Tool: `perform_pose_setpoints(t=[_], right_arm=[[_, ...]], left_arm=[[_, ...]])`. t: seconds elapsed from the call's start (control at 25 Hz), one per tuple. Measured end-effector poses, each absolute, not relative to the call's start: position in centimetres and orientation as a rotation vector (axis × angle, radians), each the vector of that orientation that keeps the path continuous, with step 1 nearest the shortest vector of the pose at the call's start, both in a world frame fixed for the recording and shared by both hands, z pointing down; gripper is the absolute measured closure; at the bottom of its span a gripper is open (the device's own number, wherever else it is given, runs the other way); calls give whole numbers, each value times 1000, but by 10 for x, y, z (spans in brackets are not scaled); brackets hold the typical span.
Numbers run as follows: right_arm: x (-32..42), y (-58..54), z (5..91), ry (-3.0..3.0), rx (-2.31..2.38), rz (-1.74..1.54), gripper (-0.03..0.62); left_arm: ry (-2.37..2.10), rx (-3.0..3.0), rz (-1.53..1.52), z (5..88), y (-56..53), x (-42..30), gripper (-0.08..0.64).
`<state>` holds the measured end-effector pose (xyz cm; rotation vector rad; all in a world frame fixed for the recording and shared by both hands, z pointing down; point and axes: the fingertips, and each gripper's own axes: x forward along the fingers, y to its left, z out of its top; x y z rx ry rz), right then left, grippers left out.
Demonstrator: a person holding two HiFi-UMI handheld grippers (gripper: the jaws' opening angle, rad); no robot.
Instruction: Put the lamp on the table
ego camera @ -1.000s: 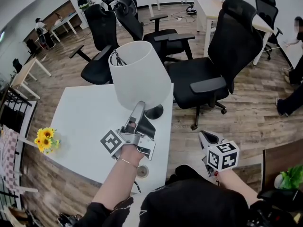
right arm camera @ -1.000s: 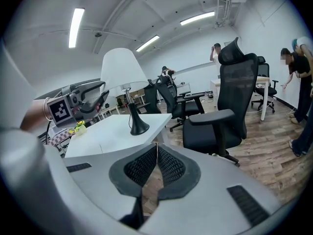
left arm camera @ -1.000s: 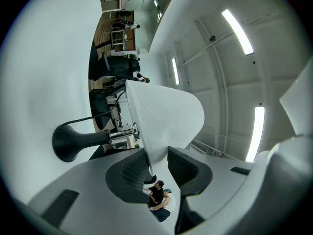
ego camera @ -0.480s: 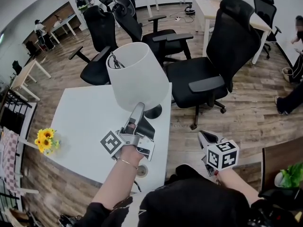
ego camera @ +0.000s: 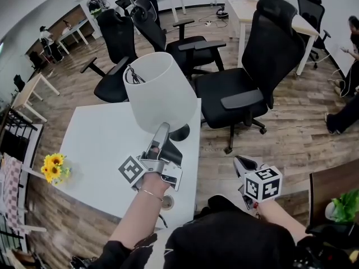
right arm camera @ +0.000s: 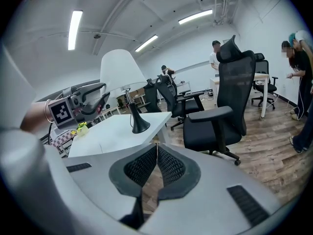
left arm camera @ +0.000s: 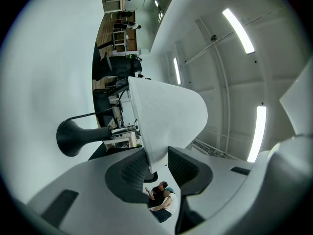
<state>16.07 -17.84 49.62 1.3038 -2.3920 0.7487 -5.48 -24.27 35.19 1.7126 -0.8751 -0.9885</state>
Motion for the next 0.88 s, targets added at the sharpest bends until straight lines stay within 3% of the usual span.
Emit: perform_pose_setpoints(t=[0.88], right_arm=[[171,-160,495,-2375,1324,749,572]], left_arm=[[-898,1716,-978,357,-233,-53,426]])
